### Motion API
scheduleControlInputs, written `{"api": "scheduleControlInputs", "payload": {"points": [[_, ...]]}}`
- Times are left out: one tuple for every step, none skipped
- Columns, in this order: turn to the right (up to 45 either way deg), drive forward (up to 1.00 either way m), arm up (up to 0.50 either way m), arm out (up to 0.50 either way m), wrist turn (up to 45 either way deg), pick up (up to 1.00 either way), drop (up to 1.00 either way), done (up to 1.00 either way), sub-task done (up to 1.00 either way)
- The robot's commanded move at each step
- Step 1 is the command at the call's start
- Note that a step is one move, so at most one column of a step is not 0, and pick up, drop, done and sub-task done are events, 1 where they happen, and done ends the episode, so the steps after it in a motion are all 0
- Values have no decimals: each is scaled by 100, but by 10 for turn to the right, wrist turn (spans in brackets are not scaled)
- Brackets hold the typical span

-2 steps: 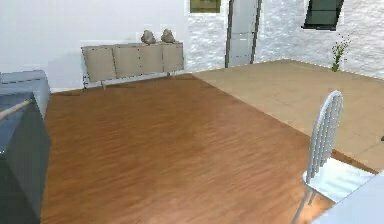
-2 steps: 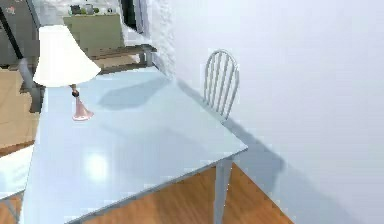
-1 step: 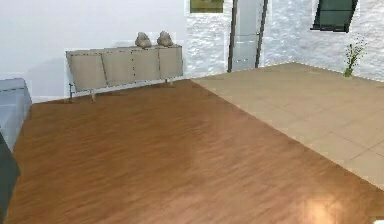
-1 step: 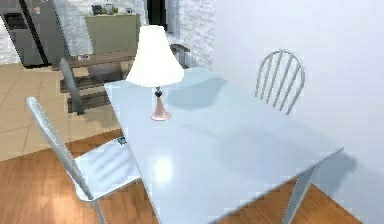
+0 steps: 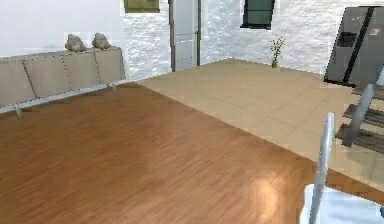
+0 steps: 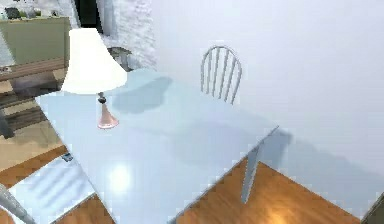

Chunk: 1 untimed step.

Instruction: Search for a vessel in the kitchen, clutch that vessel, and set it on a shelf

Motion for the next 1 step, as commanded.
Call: {"api": "scheduleControlInputs", "payload": {"points": [[0, 100, 0, 0, 0, 0, 0, 0, 0]]}}
